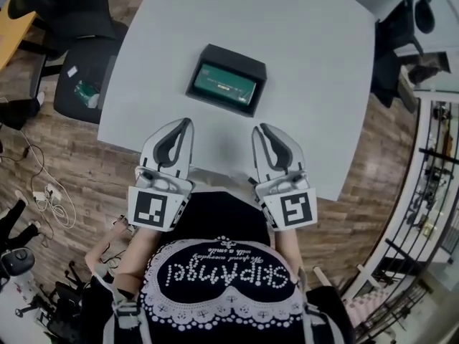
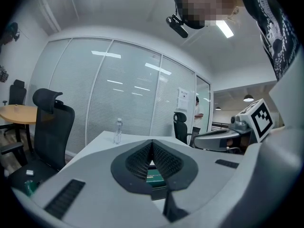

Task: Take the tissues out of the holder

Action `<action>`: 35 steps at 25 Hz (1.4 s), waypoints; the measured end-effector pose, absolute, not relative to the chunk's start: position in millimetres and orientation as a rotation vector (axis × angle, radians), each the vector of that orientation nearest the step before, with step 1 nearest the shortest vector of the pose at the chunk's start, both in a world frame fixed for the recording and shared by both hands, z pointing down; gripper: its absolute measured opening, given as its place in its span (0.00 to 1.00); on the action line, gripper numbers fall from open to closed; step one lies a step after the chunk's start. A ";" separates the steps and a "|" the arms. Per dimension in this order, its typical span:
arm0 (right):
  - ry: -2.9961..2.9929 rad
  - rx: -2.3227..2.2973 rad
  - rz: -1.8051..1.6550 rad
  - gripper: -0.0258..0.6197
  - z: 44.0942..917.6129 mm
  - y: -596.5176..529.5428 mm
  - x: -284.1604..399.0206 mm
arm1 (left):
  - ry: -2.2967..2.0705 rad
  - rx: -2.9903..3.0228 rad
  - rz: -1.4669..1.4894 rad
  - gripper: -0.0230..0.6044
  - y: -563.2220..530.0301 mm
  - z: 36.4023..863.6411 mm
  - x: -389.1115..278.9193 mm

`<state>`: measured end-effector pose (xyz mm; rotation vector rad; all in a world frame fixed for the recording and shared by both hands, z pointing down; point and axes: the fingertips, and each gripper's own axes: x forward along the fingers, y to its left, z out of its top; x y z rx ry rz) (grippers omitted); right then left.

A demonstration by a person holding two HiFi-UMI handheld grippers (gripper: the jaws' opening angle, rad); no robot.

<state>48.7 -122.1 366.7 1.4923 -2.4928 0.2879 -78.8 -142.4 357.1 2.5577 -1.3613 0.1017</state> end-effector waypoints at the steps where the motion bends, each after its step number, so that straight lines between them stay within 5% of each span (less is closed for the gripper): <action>1: -2.485 1.437 0.256 0.16 368.0 -129.1 47.0 | -1.368 2.553 0.101 0.07 -143.7 357.8 -80.0; 3: -2.466 1.335 0.226 0.33 373.9 -144.3 44.1 | -1.379 2.546 0.099 0.07 -146.5 359.1 -81.8; 5: -2.458 1.245 0.216 0.37 380.4 -159.7 40.0 | -1.386 2.537 0.100 0.07 -149.6 360.8 -83.6; 35: -2.065 0.487 0.303 0.53 558.1 -215.4 1.7 | -1.392 2.416 0.187 0.07 -191.9 404.3 -107.9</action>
